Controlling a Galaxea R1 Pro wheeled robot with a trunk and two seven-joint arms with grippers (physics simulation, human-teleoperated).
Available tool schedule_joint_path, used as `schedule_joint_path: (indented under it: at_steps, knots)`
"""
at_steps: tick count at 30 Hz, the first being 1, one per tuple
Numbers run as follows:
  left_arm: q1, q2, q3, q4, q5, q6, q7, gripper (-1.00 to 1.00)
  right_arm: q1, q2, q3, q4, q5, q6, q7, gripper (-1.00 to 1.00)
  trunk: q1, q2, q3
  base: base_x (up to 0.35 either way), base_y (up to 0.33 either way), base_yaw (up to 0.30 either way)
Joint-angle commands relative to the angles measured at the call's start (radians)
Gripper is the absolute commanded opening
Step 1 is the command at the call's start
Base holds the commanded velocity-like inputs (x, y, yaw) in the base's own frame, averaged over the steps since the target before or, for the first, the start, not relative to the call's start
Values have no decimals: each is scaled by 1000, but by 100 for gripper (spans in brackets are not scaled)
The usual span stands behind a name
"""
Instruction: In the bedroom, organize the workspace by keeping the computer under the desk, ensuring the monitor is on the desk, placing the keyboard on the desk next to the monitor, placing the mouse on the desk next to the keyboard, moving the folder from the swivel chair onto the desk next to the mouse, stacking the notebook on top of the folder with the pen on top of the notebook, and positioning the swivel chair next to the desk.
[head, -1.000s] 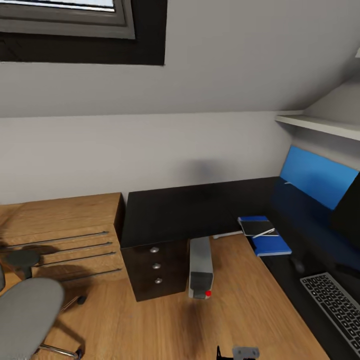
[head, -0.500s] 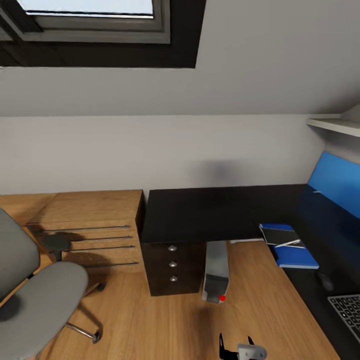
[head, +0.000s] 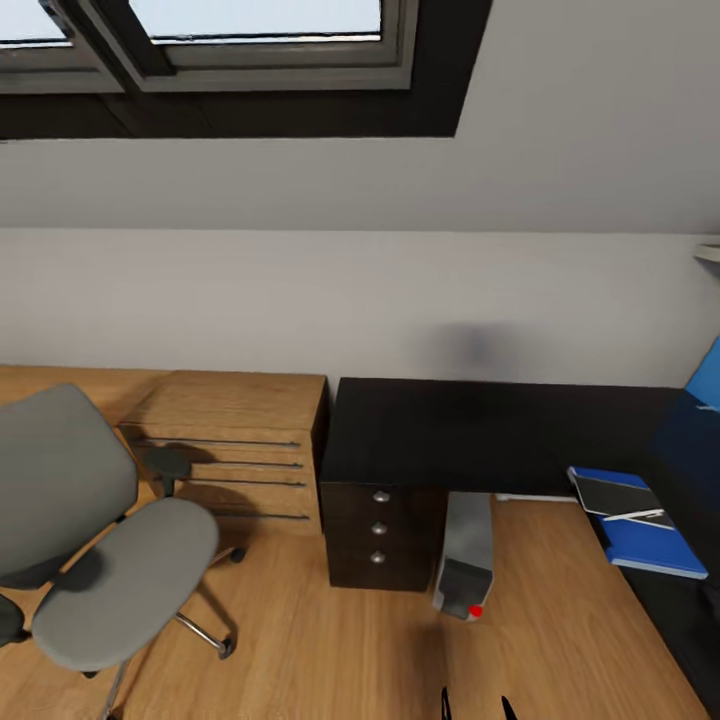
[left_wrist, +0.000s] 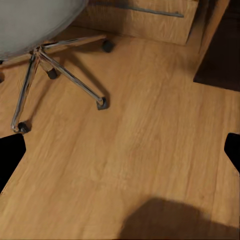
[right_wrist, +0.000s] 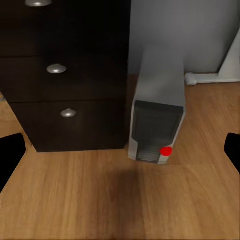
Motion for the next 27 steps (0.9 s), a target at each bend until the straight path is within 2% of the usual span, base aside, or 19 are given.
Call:
schedule_joint_path:
  at_steps: [1, 2, 4, 6, 10, 27]
  knots:
    - [-1, 1, -9, 11, 2, -68, 9, 100, 0, 0, 8, 1, 0, -2, -13, 100, 1, -2, -2, 0, 0, 287]
    - [-1, -3, -9, 46, 2, -176, 9, 100, 0, 0, 9, 0, 0, -2, -24, 100, 1, -2, -2, 0, 0, 287]
    - [-1, -16, -8, 101, 3, -305, 9, 100, 0, 0, 9, 0, 0, -2, -38, 100, 1, -2, -2, 0, 0, 287]
    - [-1, -31, -7, 132, 4, -350, 10, 100, 0, 0, 10, -1, 0, -2, -46, 100, 1, -2, -2, 0, 0, 287]
    - [-1, -47, -6, 161, 6, -350, 10, 100, 1, 0, 9, -2, 1, -2, -52, 100, 1, -2, -2, 0, 0, 287]
    - [-1, -49, -7, 167, 4, -350, 4, 100, 1, 0, 10, -2, 3, -2, -54, 100, 1, -2, -2, 0, 0, 286]
